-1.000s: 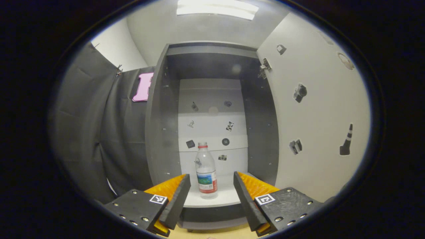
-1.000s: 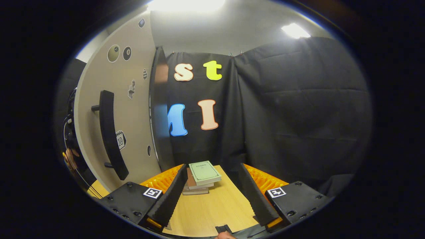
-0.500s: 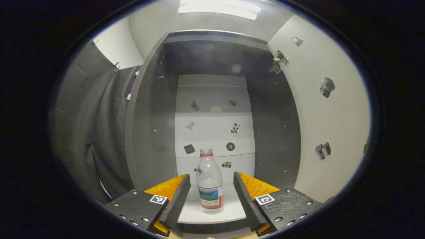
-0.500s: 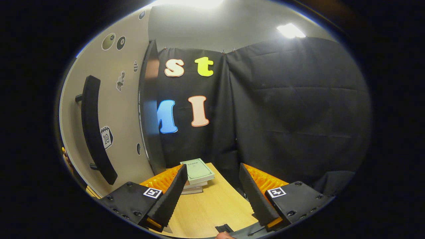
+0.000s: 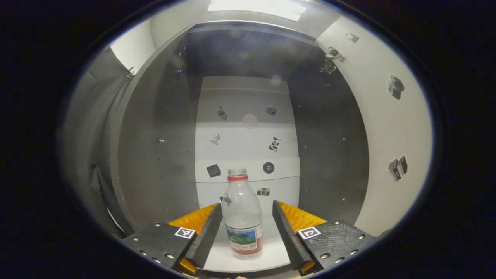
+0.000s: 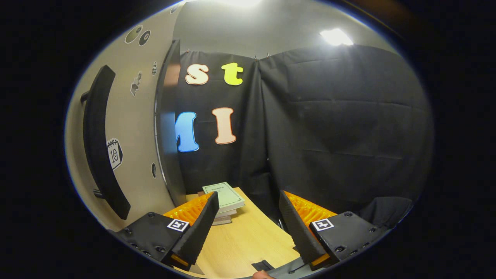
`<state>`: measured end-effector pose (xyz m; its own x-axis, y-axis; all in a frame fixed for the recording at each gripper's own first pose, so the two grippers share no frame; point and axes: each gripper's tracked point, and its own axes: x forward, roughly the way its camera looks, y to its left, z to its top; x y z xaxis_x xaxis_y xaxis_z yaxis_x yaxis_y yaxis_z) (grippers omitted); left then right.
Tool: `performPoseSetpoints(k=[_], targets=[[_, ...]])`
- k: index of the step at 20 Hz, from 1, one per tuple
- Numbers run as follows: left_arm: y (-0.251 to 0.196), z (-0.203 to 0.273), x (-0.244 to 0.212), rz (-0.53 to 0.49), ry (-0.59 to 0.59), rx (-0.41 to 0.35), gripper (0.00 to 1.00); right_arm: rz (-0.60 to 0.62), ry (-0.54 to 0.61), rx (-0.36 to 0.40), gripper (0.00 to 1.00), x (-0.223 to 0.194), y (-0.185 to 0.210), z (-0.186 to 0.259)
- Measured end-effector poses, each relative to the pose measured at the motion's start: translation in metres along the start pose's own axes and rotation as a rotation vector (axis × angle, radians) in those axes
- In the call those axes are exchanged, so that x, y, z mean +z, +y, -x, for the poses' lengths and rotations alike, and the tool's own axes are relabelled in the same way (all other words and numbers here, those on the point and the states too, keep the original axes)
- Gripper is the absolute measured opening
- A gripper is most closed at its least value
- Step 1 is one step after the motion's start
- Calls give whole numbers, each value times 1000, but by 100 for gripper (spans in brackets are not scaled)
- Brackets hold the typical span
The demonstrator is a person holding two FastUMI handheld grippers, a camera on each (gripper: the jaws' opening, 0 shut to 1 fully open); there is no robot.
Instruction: Open the cabinet door with the right hand, grasp the bottle in the cabinet with the left hand and place it on the coaster, then close the cabinet door with the right hand.
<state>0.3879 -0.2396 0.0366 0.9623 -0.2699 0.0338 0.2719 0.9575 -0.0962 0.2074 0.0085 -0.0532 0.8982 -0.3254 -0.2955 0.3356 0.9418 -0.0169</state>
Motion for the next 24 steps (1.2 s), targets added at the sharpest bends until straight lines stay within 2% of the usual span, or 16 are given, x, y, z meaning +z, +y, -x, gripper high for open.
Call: performPoseSetpoints(k=[1, 2, 5, 6, 7, 12, 14, 19, 20, 21, 24], targets=[[0, -4, -1, 3, 1, 0, 78, 2, 2, -6, 94, 0, 1, 0], [1, -7, -4, 6, 0, 0, 78, 5, 3, -11, 99, -1, 1, -1], [5, -16, -8, 5, 2, 8, 78, 11, 9, -20, 99, -3, 6, -1], [7, -20, -11, 8, 5, 10, 78, 13, 11, -20, 94, -5, 7, -2], [7, -24, -13, 12, 9, 10, 81, 15, 14, -21, 99, -5, 9, -3], [10, -33, -27, 18, 40, 12, 78, 22, 23, -21, 99, -9, 14, -8], [10, -31, -24, 24, 30, 9, 81, 20, 22, -20, 98, -9, 14, -10], [5, -19, -6, 31, -4, -7, 72, 7, 6, -4, 98, -5, 11, -8], [4, -12, 0, 33, -17, -4, 77, 6, 1, 1, 93, -4, 9, -6], [3, -6, 6, 34, -27, 0, 73, 4, 0, 9, 98, -4, 8, -5], [1, 16, 19, 42, -36, 6, 73, 8, 0, 35, 98, -2, -1, 0]])
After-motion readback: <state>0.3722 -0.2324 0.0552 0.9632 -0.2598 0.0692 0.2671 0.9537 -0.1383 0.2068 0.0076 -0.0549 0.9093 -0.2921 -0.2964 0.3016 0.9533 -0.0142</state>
